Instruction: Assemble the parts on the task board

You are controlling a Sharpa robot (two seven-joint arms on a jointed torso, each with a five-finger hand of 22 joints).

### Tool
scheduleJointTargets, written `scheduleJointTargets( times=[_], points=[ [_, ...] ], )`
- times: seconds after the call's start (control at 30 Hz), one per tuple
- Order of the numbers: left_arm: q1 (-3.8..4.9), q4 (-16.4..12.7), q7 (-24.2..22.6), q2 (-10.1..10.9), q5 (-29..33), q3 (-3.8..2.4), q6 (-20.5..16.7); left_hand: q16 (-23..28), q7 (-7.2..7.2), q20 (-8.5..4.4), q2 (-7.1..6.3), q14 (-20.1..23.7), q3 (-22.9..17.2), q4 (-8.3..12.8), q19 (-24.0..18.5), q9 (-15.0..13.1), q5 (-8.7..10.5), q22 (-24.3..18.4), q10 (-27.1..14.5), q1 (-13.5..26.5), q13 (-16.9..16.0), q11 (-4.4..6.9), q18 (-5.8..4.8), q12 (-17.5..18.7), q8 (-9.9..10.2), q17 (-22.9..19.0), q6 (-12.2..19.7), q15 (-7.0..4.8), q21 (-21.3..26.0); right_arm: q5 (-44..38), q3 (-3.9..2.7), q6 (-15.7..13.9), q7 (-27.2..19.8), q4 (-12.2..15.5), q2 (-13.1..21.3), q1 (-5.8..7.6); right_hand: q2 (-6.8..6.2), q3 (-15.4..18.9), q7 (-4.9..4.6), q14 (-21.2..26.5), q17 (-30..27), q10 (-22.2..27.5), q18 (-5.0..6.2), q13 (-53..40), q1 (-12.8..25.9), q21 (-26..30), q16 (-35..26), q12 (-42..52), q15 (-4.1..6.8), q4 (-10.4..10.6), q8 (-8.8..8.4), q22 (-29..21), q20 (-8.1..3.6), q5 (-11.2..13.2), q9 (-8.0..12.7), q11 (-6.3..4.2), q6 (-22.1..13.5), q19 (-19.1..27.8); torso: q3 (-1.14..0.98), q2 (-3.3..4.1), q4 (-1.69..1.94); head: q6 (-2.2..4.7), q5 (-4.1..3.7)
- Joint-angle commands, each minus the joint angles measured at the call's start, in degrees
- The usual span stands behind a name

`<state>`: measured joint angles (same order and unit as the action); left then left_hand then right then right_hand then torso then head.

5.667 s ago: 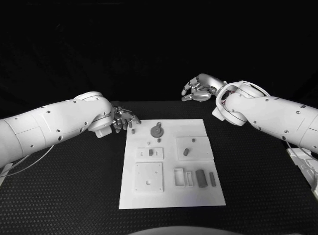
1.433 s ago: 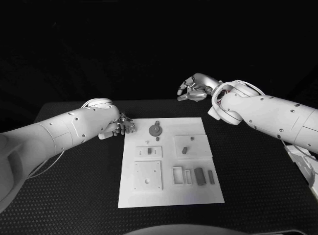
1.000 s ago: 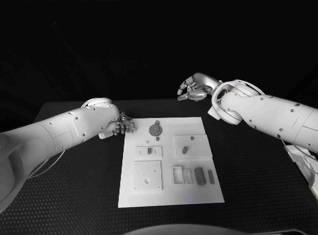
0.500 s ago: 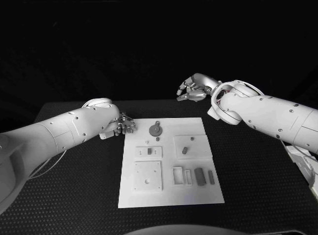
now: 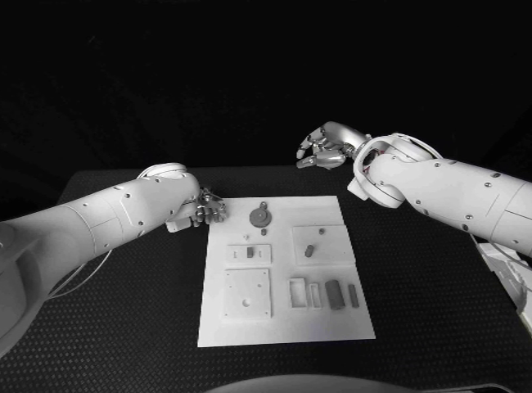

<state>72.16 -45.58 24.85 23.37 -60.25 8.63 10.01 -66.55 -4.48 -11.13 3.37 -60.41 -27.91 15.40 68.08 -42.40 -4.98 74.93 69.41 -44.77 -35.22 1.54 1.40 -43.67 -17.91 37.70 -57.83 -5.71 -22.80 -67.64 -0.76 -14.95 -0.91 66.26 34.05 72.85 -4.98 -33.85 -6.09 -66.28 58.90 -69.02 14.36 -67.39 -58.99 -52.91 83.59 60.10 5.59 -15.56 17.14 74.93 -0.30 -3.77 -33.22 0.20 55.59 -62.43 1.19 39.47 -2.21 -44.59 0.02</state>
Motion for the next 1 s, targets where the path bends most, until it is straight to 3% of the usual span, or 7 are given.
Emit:
scheduleJointTargets(
  times=[0.03,0.23,0.27,0.3,0.33,0.67,1.0],
  points=[
    [0.01,0.07,-0.95,-0.03,0.52,-0.03,1.55,-0.29,-0.02,-0.06,0.79,0.45,-0.05,0.31,0.44,-0.07,-0.37,1.17,-0.20,-0.48,0.10,0.19,0.85,-0.27,-0.48,-0.07,-0.63,0.06,-0.28,0.01,-0.04,0.47,-0.31,0.02,0.00,-0.02,-0.04,-0.04,-0.34,0.33,0.04,0.41,0.64,-0.07,0.59,0.19,-0.02,-0.14,0.27,0.43,-0.34,0.90,0.01,-0.12,-0.08,-0.14,0.00,-0.21,0.01,0.04,-0.03,-0.09,-0.04],
    [0.02,0.51,-1.17,-0.07,1.20,-0.06,1.28,-0.41,0.05,-0.07,1.82,0.40,-0.49,0.75,0.48,-0.08,-0.73,1.19,-0.12,-1.68,0.14,0.26,0.85,-0.34,-0.65,-0.13,-0.77,0.06,-0.39,0.01,-0.04,0.48,-0.34,0.00,-0.03,-0.03,-0.04,-0.04,-0.35,0.32,0.06,0.41,0.64,-0.07,0.60,0.19,-0.01,-0.13,0.28,0.43,-0.35,0.90,0.01,-0.11,-0.10,-0.14,0.00,-0.21,0.02,0.01,-0.03,-0.07,-0.08],
    [0.02,0.59,-1.20,-0.09,1.49,-0.06,1.35,-0.42,0.06,-0.05,1.49,0.37,-1.34,0.36,0.53,-0.05,0.47,1.15,-0.10,-2.40,0.18,0.29,0.83,-0.35,-0.68,-0.19,-0.81,0.03,-0.40,0.01,-0.04,0.48,-0.34,-0.01,-0.03,-0.03,-0.03,-0.04,-0.35,0.35,0.03,0.41,0.64,-0.07,0.59,0.19,-0.02,-0.13,0.28,0.43,-0.35,0.90,0.00,-0.12,-0.10,-0.14,0.00,-0.21,0.02,0.01,-0.02,-0.09,-0.08],
    [0.02,0.65,-1.22,-0.10,1.92,-0.06,1.43,-0.43,-0.05,0.05,-0.07,0.27,-4.62,-1.96,0.76,0.04,1.90,1.00,0.05,-3.84,0.30,0.39,0.73,-0.34,-0.76,-0.34,-0.97,0.03,-0.36,0.01,-0.04,0.49,-0.34,-0.02,-0.02,-0.03,-0.03,-0.04,-0.34,0.37,0.00,0.41,0.64,-0.07,0.60,0.19,-0.02,-0.13,0.28,0.43,-0.35,0.90,0.00,-0.12,-0.10,-0.14,0.00,-0.21,0.03,0.02,-0.01,-0.11,-0.10],
    [0.02,0.68,-1.20,-0.10,2.17,-0.06,1.36,-0.46,0.04,0.01,-0.08,0.25,-4.77,-2.03,0.78,0.05,1.98,1.03,0.06,-3.93,0.30,0.29,0.76,-0.35,-0.75,-0.34,-0.94,0.05,-0.39,0.01,-0.04,0.49,-0.34,-0.02,-0.02,-0.04,-0.03,-0.04,-0.34,0.34,0.04,0.41,0.64,-0.07,0.60,0.19,-0.02,-0.13,0.28,0.43,-0.35,0.90,0.00,-0.12,-0.10,-0.14,0.00,-0.21,0.04,0.02,0.00,-0.11,-0.10],
    [0.03,0.41,-1.61,0.40,5.20,-0.11,1.12,-0.77,0.26,-0.08,2.28,0.04,-6.52,-1.02,0.81,-0.07,1.83,1.29,0.37,-5.72,0.31,0.45,0.74,-0.63,-1.32,-0.42,-1.61,0.04,-0.85,0.01,-0.04,0.52,-0.35,-0.03,0.00,-0.06,-0.03,-0.04,-0.34,0.36,0.02,0.41,0.64,-0.08,0.60,0.19,-0.02,-0.13,0.28,0.44,-0.36,0.91,0.00,-0.11,-0.14,-0.14,-0.01,-0.22,0.00,-0.01,0.02,-0.18,-0.07],
    [0.14,-1.94,-1.99,2.52,10.20,-0.34,0.99,-1.25,0.75,-0.19,3.47,-0.55,-7.10,-0.34,1.13,-0.41,1.73,1.34,1.11,-5.96,0.21,0.90,0.77,-1.09,-2.14,-0.36,-2.81,-0.04,-1.43,0.01,-0.04,0.48,-0.32,0.03,0.29,-0.08,-0.04,-0.04,-0.34,0.38,0.00,0.42,0.64,-0.09,0.59,0.19,-0.02,-0.12,0.28,0.42,-0.38,0.91,0.00,-0.12,-0.17,-0.14,-0.01,-0.21,-0.02,-0.03,0.04,-0.15,0.04]
  ],
)
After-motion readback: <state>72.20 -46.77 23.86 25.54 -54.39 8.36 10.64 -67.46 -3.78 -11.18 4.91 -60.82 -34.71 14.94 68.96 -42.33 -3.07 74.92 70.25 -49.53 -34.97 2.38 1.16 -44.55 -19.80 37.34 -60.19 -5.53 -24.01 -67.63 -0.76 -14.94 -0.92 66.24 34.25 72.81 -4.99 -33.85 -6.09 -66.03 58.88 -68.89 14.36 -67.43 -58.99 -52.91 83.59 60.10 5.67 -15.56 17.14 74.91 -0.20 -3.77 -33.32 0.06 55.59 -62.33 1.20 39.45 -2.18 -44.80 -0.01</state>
